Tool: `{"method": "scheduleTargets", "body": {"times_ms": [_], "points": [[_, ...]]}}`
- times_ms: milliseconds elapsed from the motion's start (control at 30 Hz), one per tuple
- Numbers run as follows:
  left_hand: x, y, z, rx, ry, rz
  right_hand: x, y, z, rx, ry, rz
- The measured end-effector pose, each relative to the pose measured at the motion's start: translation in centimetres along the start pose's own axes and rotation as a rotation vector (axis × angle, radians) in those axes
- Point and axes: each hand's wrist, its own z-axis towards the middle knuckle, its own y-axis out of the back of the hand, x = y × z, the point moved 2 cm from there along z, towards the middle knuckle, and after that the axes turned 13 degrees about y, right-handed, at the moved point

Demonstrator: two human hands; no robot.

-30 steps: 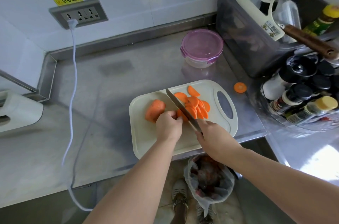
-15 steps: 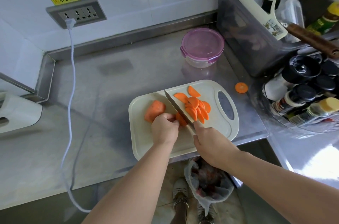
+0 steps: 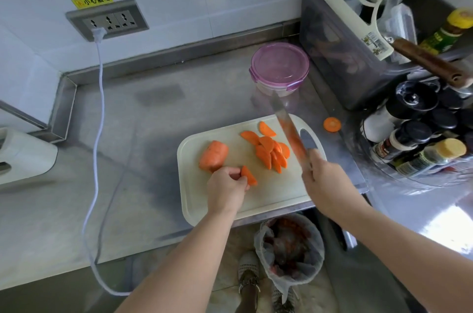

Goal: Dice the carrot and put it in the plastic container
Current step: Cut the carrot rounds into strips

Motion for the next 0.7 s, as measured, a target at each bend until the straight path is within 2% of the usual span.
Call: {"method": "scheduleTargets", "body": {"times_ms": [167,700], "points": [[-0.3,0.1,-0.5,0.020,-0.006,0.023,-1.3,-0.9,1.0,0.110,-0.137,-0.038],[1.2,-0.3,-2.2,0.008,-0.030,0.056,3.2,-3.0,2.8,0.243,0.120,-0.084]]}}
